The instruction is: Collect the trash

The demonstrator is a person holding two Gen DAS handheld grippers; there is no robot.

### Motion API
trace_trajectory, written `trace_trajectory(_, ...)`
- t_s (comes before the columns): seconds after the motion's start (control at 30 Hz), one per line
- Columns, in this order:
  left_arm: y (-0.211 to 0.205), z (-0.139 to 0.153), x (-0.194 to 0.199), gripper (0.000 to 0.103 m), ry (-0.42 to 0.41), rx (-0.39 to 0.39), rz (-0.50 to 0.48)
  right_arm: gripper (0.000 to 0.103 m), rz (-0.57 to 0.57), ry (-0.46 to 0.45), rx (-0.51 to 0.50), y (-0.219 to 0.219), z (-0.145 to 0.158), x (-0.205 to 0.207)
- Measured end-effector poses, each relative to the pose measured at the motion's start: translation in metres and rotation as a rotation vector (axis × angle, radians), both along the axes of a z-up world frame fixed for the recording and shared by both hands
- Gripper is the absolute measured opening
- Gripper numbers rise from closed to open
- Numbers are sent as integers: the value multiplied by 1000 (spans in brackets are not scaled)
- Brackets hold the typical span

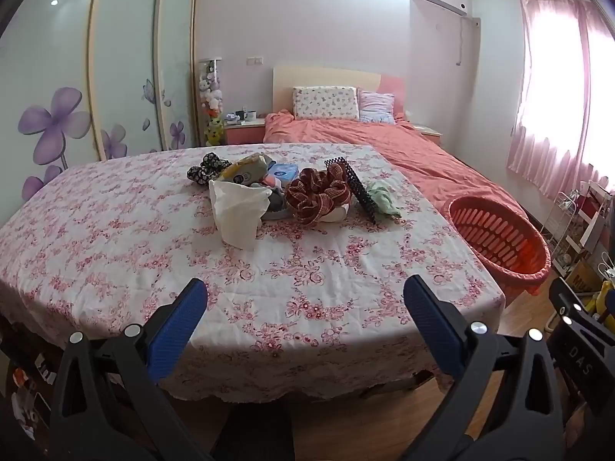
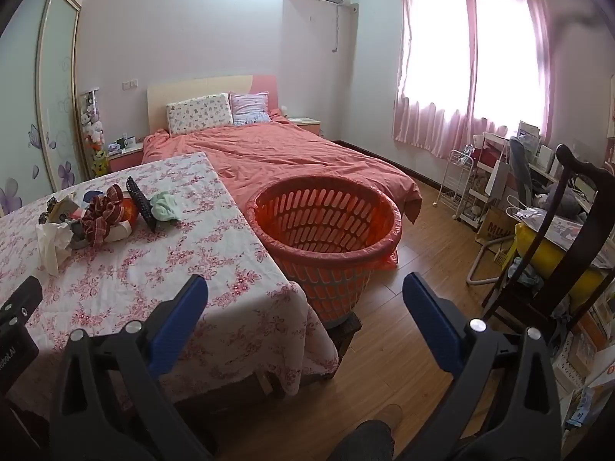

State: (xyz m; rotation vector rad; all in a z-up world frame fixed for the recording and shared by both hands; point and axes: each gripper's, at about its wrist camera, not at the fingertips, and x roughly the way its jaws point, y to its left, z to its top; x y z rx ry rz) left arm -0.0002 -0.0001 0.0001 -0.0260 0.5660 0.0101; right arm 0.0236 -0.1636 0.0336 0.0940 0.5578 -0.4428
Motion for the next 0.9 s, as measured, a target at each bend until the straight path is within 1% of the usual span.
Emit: trace_trajectory(0.9, 0, 0, 0, 101, -1, -3, 0, 99, 1, -5, 2, 1, 0, 0)
